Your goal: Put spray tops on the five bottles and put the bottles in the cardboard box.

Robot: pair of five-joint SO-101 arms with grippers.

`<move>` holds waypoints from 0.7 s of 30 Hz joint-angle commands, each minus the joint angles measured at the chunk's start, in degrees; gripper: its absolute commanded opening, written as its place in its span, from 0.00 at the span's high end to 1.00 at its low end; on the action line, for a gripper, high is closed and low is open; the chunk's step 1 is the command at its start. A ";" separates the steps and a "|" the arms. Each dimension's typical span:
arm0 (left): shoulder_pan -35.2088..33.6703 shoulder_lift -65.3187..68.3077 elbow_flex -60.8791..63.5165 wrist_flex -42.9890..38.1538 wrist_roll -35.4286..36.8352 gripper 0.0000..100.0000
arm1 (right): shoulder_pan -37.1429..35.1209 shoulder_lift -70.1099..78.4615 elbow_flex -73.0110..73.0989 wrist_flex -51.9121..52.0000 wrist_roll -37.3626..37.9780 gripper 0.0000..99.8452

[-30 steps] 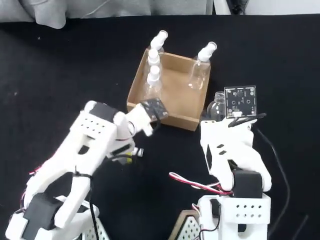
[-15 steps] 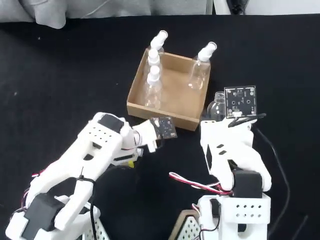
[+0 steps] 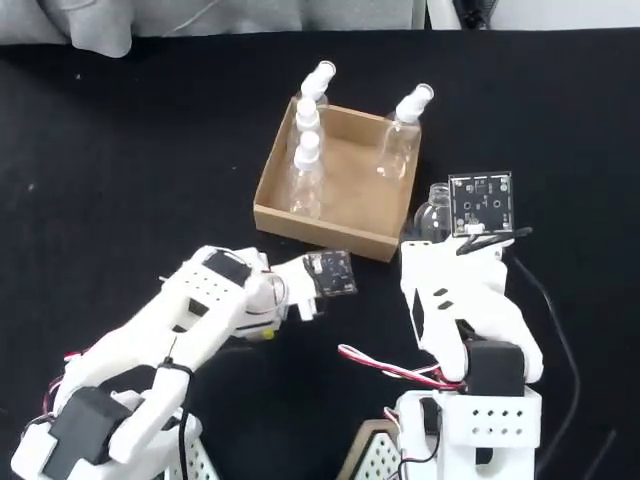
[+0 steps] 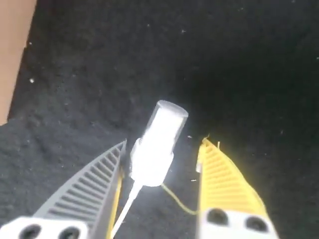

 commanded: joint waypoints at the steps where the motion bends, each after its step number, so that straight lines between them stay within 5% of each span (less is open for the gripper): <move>1: 1.01 -2.55 -0.57 -0.70 -0.53 0.79 | 0.97 -1.36 -2.68 -1.67 0.09 0.87; 21: 0.92 7.91 -5.49 -0.09 3.34 0.97 | 1.05 -1.36 -2.33 -2.46 0.09 0.87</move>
